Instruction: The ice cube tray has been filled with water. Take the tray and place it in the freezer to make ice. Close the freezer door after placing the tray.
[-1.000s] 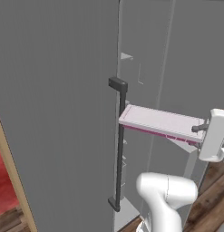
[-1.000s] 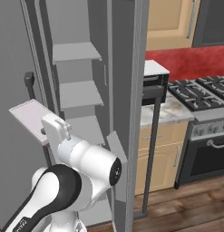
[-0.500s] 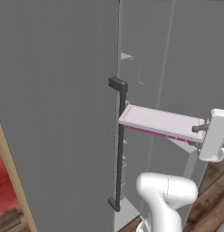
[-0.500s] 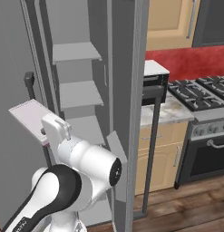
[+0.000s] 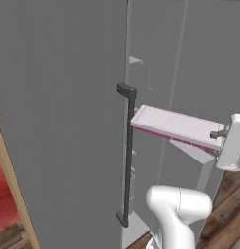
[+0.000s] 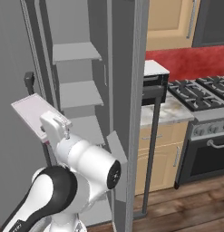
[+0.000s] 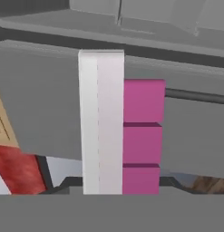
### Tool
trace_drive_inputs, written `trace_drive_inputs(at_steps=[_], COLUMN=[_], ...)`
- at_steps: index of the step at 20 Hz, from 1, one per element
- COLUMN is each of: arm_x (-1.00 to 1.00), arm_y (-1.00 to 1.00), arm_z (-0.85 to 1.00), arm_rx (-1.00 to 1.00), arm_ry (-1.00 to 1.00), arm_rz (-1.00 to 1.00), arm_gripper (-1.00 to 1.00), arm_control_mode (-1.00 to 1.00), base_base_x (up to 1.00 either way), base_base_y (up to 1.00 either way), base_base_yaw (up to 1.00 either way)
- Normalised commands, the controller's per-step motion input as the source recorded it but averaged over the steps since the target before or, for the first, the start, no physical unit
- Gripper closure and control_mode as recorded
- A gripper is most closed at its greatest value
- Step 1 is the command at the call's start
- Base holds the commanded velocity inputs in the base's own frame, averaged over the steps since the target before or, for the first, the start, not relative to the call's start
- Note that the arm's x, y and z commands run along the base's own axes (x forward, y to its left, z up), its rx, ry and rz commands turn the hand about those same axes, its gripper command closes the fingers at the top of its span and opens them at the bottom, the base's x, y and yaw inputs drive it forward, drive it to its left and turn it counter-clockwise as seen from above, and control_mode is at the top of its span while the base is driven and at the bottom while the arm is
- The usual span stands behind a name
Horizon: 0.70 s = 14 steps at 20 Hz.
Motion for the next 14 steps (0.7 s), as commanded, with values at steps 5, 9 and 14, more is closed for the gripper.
trace_drive_inputs(at_steps=[5, 9, 14], arm_x=[-0.37, -0.24, -0.11], arm_y=[0.00, 0.00, -0.04], arm_z=[0.50, 0.43, 0.22], arm_rx=[0.00, 0.00, 0.00], arm_ry=[-0.11, -0.03, 0.00], arm_rz=[-0.14, -0.18, -0.18], arm_gripper=[1.00, 1.00, 1.00], arm_control_mode=[-1.00, -1.00, -1.00], base_base_x=[0.00, 0.00, 0.00], base_base_y=[0.00, 0.00, 0.00], base_base_yaw=[0.00, 0.00, 0.00])
